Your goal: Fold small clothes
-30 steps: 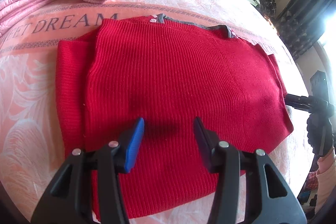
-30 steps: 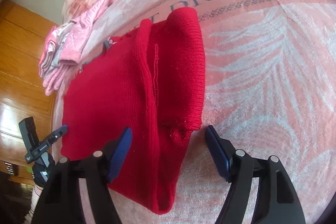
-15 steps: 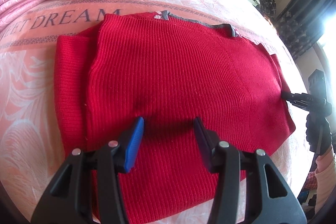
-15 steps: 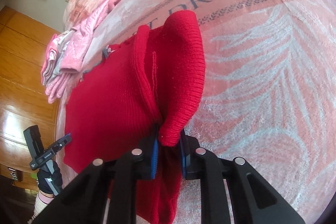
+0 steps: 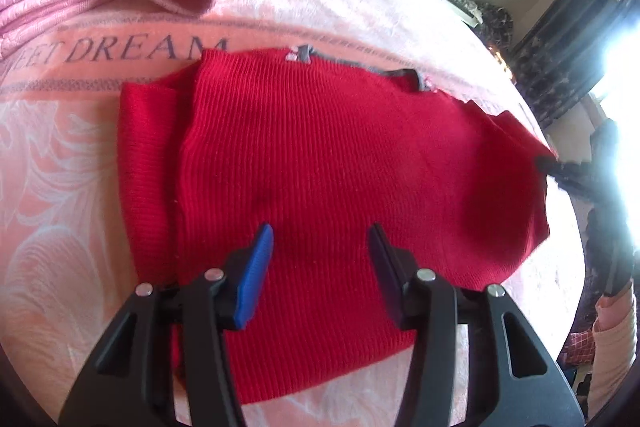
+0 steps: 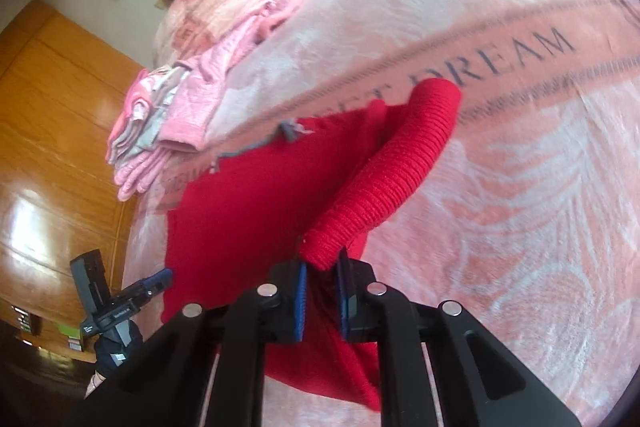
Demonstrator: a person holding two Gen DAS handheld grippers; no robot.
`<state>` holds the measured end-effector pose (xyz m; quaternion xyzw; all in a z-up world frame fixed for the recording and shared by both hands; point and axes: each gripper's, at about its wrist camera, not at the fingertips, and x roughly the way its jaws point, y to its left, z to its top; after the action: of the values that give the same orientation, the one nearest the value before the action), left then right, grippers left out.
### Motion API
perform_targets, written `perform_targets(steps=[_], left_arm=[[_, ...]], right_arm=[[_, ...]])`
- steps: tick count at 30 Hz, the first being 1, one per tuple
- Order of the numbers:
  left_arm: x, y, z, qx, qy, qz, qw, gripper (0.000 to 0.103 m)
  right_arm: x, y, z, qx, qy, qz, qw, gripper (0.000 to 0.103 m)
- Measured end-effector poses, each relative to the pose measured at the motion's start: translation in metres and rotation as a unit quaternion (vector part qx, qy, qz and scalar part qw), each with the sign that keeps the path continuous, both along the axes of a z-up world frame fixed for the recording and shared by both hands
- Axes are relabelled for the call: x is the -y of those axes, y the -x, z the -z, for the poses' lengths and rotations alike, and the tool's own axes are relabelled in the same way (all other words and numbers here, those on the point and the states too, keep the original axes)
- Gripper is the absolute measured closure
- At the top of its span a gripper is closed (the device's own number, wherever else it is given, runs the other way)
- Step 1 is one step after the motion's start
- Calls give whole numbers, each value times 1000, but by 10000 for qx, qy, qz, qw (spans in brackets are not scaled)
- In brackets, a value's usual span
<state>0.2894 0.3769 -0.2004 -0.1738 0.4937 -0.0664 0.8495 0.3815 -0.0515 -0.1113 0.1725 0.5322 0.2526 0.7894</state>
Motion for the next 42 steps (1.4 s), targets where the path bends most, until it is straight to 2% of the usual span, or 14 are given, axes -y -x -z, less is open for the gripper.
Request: perform_targets(steps=[3, 6, 13, 15, 19, 22, 25, 28, 32, 34, 36, 37, 39, 42], left_arm=[[-2, 6, -3, -18, 125, 33, 9999, 55], [-7, 10, 0, -27, 237, -1, 9997, 55], [-20, 14, 12, -145, 410, -158, 9989, 55], [-23, 16, 13, -157, 406, -175, 9989, 55], [-27, 19, 9, -128, 465, -186, 9987, 55], [-25, 21, 1, -42, 616, -132, 9980, 55], [-19, 20, -7, 6, 853, -31, 9963, 54], [-9, 16, -10, -86, 1049, 63, 9944, 54], [2, 14, -12, -160, 1209, 94, 9925, 54], [4, 13, -11, -205, 1327, 100, 9909, 54], [5, 11, -8, -259, 1425, 100, 9894, 54], [6, 10, -7, -298, 1487, 98, 9884, 54], [9, 7, -3, -376, 1660, 84, 9854, 54], [14, -7, 10, -543, 2202, 27, 9739, 54]], right_arm=[[-55, -2, -23, 203, 233, -406, 9987, 91], [-112, -1, -25, 262, 455, -863, 9949, 91], [-199, 11, 25, -150, 893, -1729, 9808, 89], [-201, 17, 29, -154, 858, -1843, 9790, 79], [-174, 31, 5, 1, 303, -1852, 9822, 67], [-151, 41, -13, 295, 418, -1718, 9838, 60], [-131, 47, -20, 459, 751, -1626, 9828, 45], [-123, 45, -12, 419, 985, -1630, 9808, 38], [-127, 40, 11, 265, 1121, -1704, 9786, 40], [-129, 37, 19, 278, 1126, -1719, 9783, 55], [-129, 37, 24, 271, 1008, -1779, 9785, 88], [-129, 39, 25, 278, 855, -1868, 9783, 93], [-127, 46, 23, 381, 673, -2000, 9768, 95], [-119, 58, 12, 667, 585, -2035, 9750, 95]])
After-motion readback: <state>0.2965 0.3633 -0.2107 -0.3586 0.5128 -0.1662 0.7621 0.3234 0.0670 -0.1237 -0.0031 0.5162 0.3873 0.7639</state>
